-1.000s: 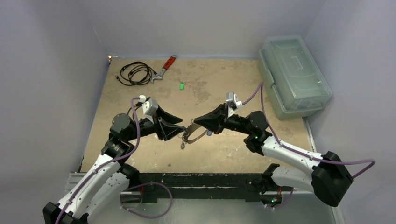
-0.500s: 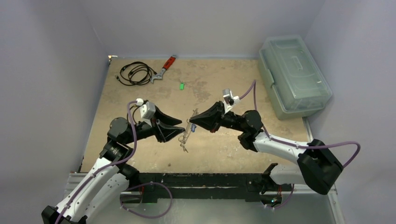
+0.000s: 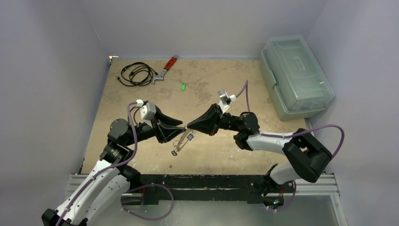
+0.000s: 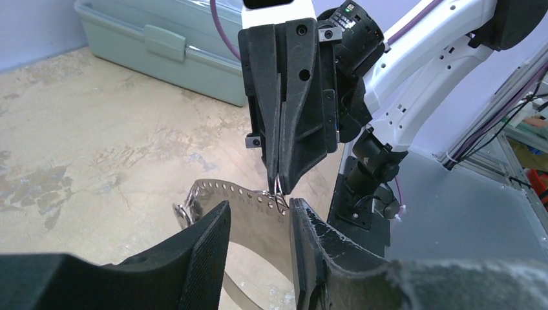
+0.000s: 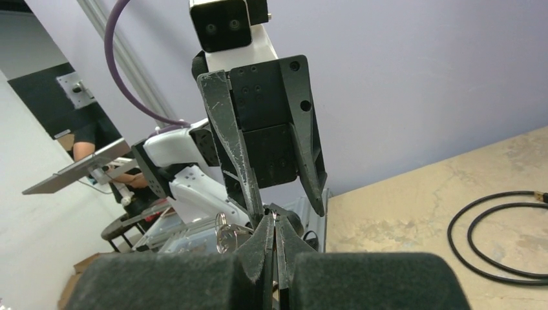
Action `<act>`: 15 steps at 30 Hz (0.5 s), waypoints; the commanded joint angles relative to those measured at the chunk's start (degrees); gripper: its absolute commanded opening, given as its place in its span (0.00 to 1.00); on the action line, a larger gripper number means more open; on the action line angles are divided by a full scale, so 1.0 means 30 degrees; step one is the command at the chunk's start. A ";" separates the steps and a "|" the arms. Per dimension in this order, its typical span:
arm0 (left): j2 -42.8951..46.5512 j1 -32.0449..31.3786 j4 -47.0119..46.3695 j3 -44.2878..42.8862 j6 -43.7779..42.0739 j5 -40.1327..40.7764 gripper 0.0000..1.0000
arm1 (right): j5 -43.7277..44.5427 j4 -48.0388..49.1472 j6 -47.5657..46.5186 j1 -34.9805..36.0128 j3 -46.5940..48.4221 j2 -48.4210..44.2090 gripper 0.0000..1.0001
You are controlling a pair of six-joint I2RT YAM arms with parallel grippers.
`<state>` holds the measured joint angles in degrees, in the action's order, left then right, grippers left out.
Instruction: Put the keys on the keyring
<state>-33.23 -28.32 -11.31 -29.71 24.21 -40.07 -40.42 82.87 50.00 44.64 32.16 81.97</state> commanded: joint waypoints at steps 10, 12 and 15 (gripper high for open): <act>-0.0083 -0.0112 -0.1054 -0.0093 0.0026 -0.0712 0.38 | -0.0236 0.4771 0.1687 0.0213 0.1382 0.0834 0.00; -0.0113 -0.0112 -0.1373 0.0007 0.0202 -0.0997 0.38 | -0.0286 0.4933 0.1752 0.0251 0.1475 0.0951 0.00; -0.0143 -0.0112 -0.1634 0.0118 0.0395 -0.1165 0.38 | -0.0365 0.5362 0.1968 0.0266 0.1503 0.1182 0.00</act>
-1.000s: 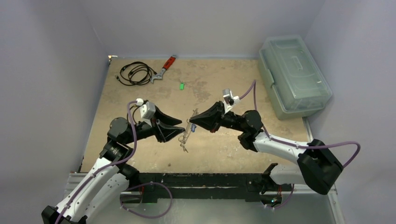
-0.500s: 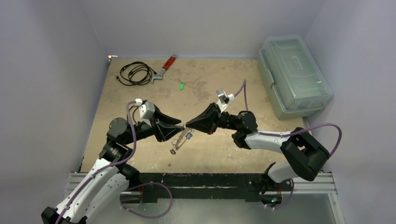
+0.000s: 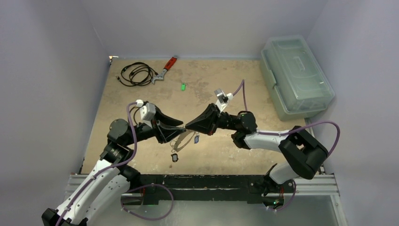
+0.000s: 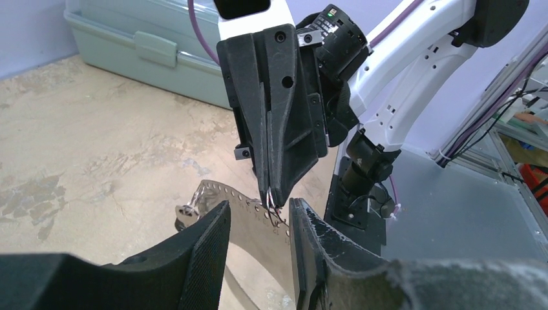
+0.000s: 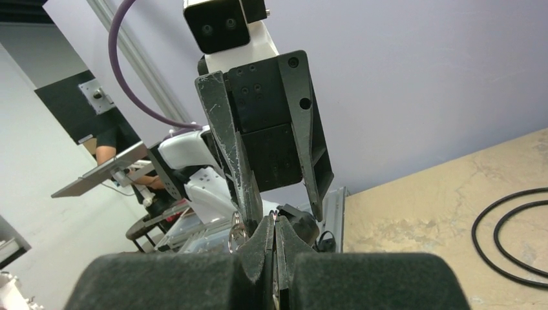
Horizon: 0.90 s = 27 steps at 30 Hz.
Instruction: Put the keys on the keyring
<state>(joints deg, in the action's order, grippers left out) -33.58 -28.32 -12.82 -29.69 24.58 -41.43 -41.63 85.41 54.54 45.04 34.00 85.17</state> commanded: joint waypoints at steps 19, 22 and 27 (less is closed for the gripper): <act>-0.0603 -0.0113 -0.1677 0.0015 0.1621 -0.2039 0.37 | -0.0374 0.6909 0.1660 0.0164 0.0840 0.0410 0.00; -0.0778 -0.0112 -0.1251 -0.0284 0.1585 -0.2187 0.36 | -0.0441 0.6568 0.1305 0.0164 0.0725 0.0034 0.00; -0.0701 -0.0115 -0.0919 -0.0488 0.1543 -0.2290 0.34 | -0.0478 0.5136 0.0277 0.0164 0.0561 -0.0940 0.00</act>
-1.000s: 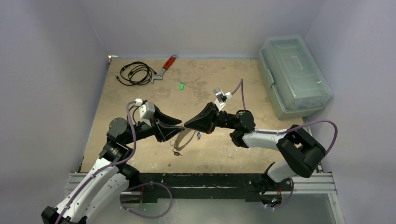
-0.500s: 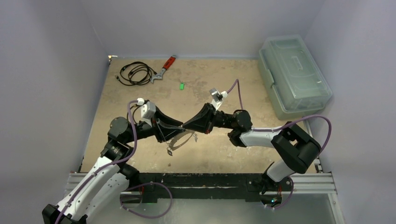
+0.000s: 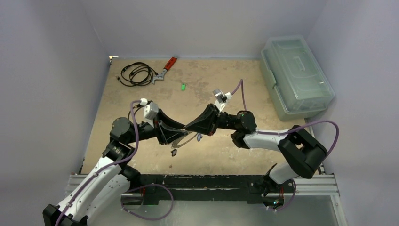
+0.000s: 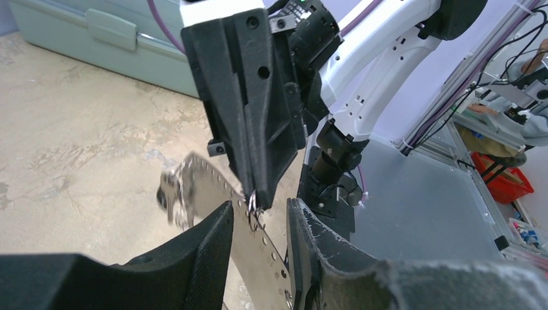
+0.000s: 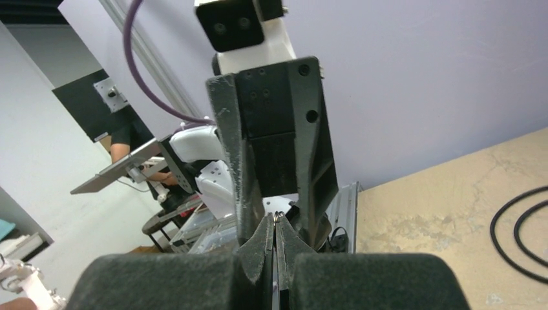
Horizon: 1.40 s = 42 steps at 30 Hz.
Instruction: Put the keys on the keyring
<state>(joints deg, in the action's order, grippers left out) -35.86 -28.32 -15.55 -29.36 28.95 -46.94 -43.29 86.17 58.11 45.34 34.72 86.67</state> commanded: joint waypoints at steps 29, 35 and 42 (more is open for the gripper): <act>0.0313 -0.0112 0.0965 -0.1138 -0.0817 -0.0041 0.00 | -0.0113 0.6638 0.0579 0.0062 0.0317 -0.0043 0.00; 0.0507 -0.0114 0.3090 -0.1771 -0.2643 0.1704 0.00 | -0.0716 0.5796 0.0338 0.0062 0.0280 -0.0103 0.03; 0.0845 -0.0112 0.4890 -0.2139 -0.4650 0.4788 0.00 | 0.0930 -0.3703 -0.5384 0.0062 -0.0049 -0.4074 0.46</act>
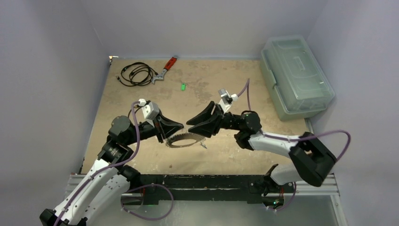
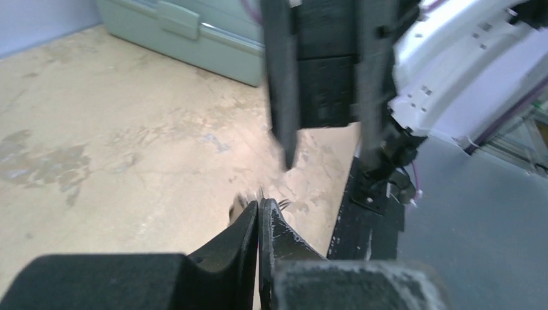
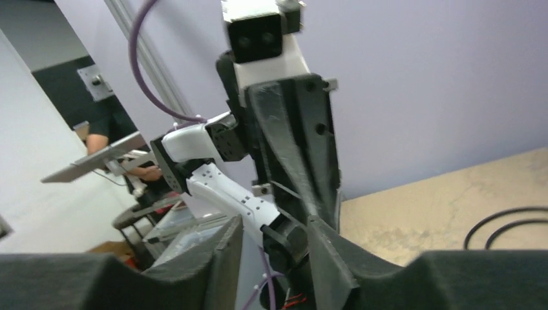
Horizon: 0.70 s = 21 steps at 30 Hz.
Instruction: Put the keys on the keyring
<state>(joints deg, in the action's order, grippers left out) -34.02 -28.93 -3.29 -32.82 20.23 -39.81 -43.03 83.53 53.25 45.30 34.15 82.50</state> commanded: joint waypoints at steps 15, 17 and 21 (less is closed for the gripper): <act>-0.1027 0.0092 0.2746 -0.1336 -0.2408 0.6563 0.05 | 0.8797 -1.7698 -1.0139 0.0098 0.0980 -0.5717 0.58; -0.1425 0.0092 0.3229 -0.1621 -0.2493 0.7416 0.20 | 0.9212 -1.9299 -1.0589 0.0131 0.1155 -0.5386 0.60; -0.1945 0.0092 0.4160 -0.2027 -0.2569 0.9258 0.44 | 1.0286 -2.1819 -1.1328 0.0235 0.1846 -0.4630 0.68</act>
<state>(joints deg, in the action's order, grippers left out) -39.20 -28.91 6.42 -35.73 13.69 -19.42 -18.17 29.26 23.90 45.45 35.46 67.07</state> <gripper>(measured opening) 0.372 0.647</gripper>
